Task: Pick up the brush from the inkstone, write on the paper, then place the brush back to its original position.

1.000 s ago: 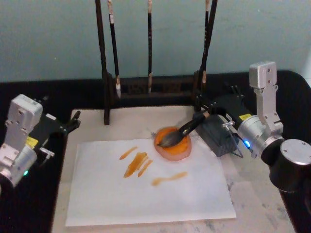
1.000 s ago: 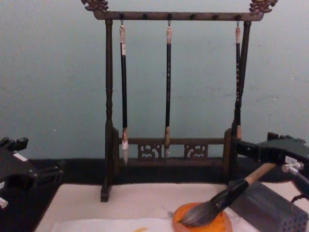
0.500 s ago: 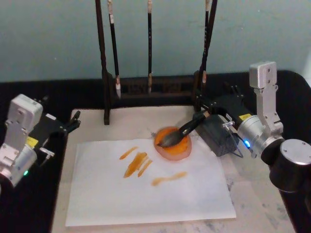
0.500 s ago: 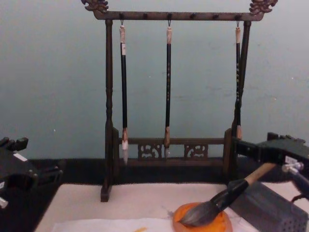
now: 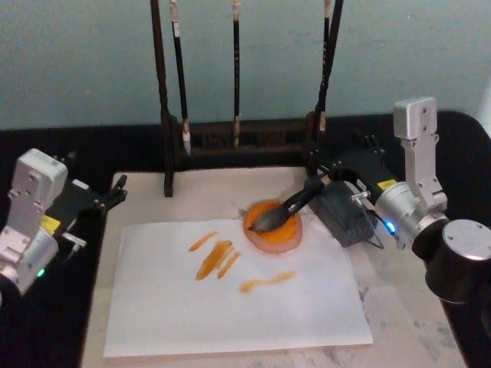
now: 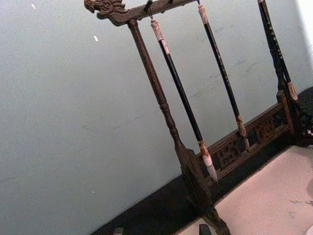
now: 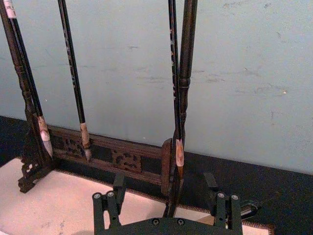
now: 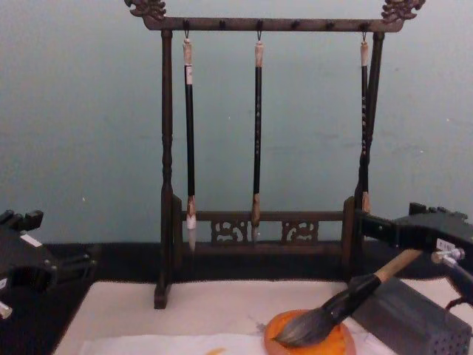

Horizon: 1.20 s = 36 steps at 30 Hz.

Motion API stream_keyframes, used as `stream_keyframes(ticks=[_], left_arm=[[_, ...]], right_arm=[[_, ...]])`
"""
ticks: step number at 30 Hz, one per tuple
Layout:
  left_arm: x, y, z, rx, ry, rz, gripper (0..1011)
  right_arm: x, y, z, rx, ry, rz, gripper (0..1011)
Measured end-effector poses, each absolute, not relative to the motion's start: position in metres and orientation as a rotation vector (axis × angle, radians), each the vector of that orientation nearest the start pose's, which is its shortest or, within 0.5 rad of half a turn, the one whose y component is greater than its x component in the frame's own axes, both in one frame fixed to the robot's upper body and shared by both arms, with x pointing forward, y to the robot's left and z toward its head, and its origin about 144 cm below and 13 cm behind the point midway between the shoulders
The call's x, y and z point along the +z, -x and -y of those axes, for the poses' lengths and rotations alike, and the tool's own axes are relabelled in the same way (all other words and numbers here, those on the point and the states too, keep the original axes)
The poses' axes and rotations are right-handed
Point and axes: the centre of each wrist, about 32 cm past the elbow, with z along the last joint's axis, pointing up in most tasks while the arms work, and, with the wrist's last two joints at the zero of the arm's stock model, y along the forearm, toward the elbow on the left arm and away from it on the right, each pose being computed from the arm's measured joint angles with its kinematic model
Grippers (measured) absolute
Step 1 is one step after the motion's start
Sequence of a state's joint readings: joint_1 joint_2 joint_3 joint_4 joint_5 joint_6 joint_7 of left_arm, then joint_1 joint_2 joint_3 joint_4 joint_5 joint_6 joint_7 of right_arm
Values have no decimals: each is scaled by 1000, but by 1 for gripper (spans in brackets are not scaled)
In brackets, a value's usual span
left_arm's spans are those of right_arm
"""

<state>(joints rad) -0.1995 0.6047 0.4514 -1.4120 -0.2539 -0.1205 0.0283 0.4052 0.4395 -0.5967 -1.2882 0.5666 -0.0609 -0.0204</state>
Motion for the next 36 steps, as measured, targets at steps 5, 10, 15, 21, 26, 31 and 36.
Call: stream_keyframes(ticks=[5,10,15,21,26,31,36], left_arm=[[1140,-489,-310,1248,-305,285,1001],[1140,-489,-310,1248,-305,285,1001],[1140,-489,-310,1248,-305,285,1001],[1140,-489,-310,1248,-304,285,1001],[1140,-489,-310,1248,-304,285,1001],[1140,-489,-310,1248,-304,285,1001],[1140,-489,-310,1248,-304,285,1001]], right_arm=[[1153,-537,233,-1207,70,-27,1000],[1153,-537,233,-1207,70,-27,1000],[1153,-537,233,-1207,70,-27,1000],[1153,-537,233,-1207,70,-27,1000],[1153,-537,233,-1207,70,-27,1000],[1153,-537,233,-1207,70,-27,1000],[1153,-537,233,-1207,70,-27,1000]])
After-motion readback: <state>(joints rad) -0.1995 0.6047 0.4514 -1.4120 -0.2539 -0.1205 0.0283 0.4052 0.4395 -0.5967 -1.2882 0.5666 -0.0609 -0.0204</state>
